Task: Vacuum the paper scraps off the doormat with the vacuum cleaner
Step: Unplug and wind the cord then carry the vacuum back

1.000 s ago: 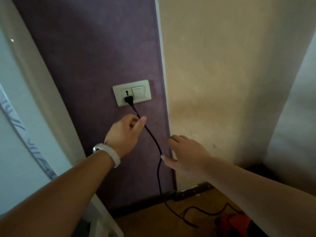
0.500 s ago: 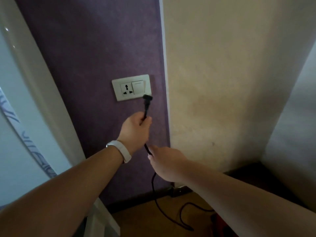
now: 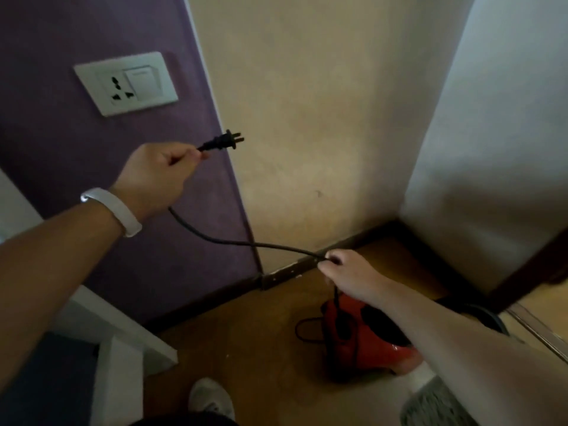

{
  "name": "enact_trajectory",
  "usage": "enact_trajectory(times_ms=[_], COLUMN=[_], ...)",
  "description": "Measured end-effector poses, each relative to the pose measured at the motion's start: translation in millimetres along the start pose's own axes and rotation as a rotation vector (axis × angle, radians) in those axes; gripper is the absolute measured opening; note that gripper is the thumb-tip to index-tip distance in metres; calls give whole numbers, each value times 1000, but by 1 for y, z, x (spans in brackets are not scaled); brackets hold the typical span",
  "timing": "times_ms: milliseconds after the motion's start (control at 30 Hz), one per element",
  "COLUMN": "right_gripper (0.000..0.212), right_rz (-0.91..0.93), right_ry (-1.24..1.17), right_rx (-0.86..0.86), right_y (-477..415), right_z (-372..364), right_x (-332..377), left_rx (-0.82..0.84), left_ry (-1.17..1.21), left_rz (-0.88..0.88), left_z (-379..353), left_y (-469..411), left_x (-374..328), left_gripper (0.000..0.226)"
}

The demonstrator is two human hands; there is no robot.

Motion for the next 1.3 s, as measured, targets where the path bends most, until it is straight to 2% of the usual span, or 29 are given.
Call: enact_trajectory(times_ms=[67,167,200,300,400,433,467,567,600,733,833,967,1067,1167,1233,1300], right_gripper=[33,37,41,43,37,35,33,35,37,54,52,41,41,33,36,38], right_rz=[-49,-85,-90,-87,-112,-118,-118,-108,-94,-53,-24,-51,-99,-67,16,94], right_ry=[-104,-272,-305,-393,-496,-550,-605,-673,-663,-603,-629,-432,-343,-228,-63,66], right_rx=[-116,-246,-267,-317,-376,-387,-389,-372,-362,-377,-349,-256,-157,-77,-21,11], right_y=[14,30,34,41,50,53,55,59,60,63,64,64,69,69,66,63], right_z=[18,31,33,31,29,29,29,33,34,37,30,4,-19,-34,-44,-53], right_x=[-22,-31,-29,-22,-16,-15,-13,-8,-6,-6,-11,-30,-50,-47,-30,-12], left_rx=[45,245,314,473,631,685,722,662,615,549,464,279,145,117,223,318], left_ry=[-156,-335,-315,-138,-48,-7,56,117,118,252,494,1056,1343,1338,1249,1116], left_rz=[-40,-46,-45,-12,51,65,70,122,138,187,296,594,677,700,648,568], left_z=[-12,-65,-86,-137,-175,-184,-193,-210,-213,-207,-197,-181,-162,-163,-177,-190], left_y=[7,33,44,76,99,105,109,112,111,113,112,95,75,79,87,94], left_x=[5,3,-2,-27,-41,-46,-47,-38,-35,-40,-45,-36,-18,-9,-17,-28], left_gripper=[23,30,30,54,92,94,85,34,29,41,35,19,15,12,9,16])
Point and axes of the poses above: each hand's wrist, its own y-axis away from the middle knuckle, its own z-axis out of the back of the hand, x = y × z, the point moved 7 cm from there along -y, towards the middle knuckle, and after that the axes turned 7 degrees about z, right-handed, at the moved point
